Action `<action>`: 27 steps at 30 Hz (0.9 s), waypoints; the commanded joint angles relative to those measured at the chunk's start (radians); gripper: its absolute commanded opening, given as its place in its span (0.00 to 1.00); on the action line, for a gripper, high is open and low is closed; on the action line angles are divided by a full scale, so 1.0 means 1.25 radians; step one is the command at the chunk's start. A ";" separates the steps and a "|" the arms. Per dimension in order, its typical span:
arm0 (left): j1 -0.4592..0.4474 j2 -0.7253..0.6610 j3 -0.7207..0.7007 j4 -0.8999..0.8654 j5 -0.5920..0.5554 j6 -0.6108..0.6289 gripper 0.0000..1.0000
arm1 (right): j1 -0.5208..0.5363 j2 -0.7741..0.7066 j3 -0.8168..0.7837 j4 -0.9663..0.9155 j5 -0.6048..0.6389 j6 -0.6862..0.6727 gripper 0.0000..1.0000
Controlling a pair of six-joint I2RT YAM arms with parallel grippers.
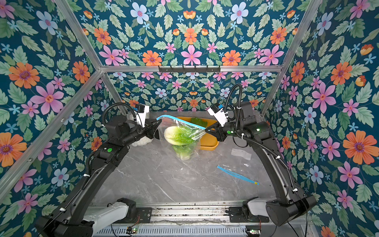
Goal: Put the chinese cabbages into a zipper bag and zip it
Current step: Zip the zipper on the zipper food storage bag, then place the zipper food storage bag at the center of the board.
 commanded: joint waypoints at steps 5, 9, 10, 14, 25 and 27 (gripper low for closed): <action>0.010 -0.028 0.023 -0.051 -0.159 -0.017 0.00 | 0.028 0.004 0.014 -0.005 0.013 0.077 0.06; 0.010 -0.039 0.069 -0.143 -0.242 -0.014 0.00 | 0.155 0.036 0.009 0.025 0.068 0.147 0.07; 0.010 -0.040 0.084 -0.171 -0.270 -0.014 0.00 | 0.190 0.051 0.014 0.030 0.073 0.169 0.06; 0.010 -0.047 0.139 -0.272 -0.341 -0.018 0.00 | 0.313 0.093 -0.012 0.150 0.039 0.297 0.06; 0.009 0.093 0.048 -0.152 -0.219 -0.065 0.00 | 0.429 0.133 -0.337 0.667 0.142 0.718 0.05; 0.000 0.139 0.021 -0.096 -0.184 -0.090 0.00 | 0.420 0.124 -0.383 0.651 0.191 0.757 0.05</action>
